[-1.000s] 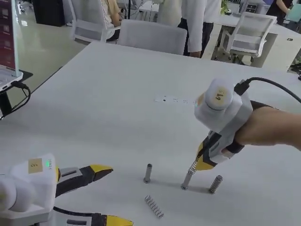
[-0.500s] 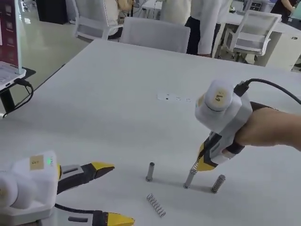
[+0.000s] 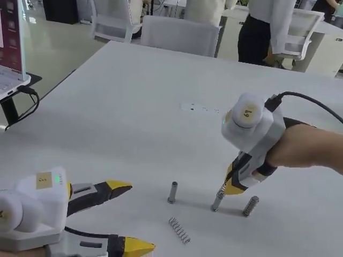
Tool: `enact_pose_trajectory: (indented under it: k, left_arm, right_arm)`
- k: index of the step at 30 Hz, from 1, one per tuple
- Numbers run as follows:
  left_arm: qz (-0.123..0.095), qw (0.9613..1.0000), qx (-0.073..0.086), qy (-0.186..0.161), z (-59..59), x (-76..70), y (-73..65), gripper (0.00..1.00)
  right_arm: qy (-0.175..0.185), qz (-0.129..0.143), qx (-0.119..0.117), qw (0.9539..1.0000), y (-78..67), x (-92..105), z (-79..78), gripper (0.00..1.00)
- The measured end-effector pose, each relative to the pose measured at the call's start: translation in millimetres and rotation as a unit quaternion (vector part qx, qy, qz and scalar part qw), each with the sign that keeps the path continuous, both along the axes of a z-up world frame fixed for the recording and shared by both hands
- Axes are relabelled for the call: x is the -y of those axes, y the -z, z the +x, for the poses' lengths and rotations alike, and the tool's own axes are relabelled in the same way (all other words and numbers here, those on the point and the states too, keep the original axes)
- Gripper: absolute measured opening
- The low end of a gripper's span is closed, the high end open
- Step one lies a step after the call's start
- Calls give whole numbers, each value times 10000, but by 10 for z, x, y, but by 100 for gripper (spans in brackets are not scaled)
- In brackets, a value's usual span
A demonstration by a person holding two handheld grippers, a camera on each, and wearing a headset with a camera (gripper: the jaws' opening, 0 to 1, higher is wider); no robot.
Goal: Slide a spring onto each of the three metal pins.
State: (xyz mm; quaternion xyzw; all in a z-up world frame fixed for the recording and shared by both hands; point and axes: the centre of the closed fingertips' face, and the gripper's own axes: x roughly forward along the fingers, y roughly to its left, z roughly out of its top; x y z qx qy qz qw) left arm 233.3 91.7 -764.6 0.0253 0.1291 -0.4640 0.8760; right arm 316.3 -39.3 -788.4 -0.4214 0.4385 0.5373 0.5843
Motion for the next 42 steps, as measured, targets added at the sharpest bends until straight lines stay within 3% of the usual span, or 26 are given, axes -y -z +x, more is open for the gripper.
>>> enact_pose_trajectory:
  k: [26,42]
  left_arm:
    - [3,10000,14,9,-5,-2,-20,67]
    - [-20,10000,15,-40,0,-44,-24,66]
  right_arm:
    - [112,-10,21,9999,240,-47,3,7]
    - [46,-233,87,9997,323,-68,29,8]
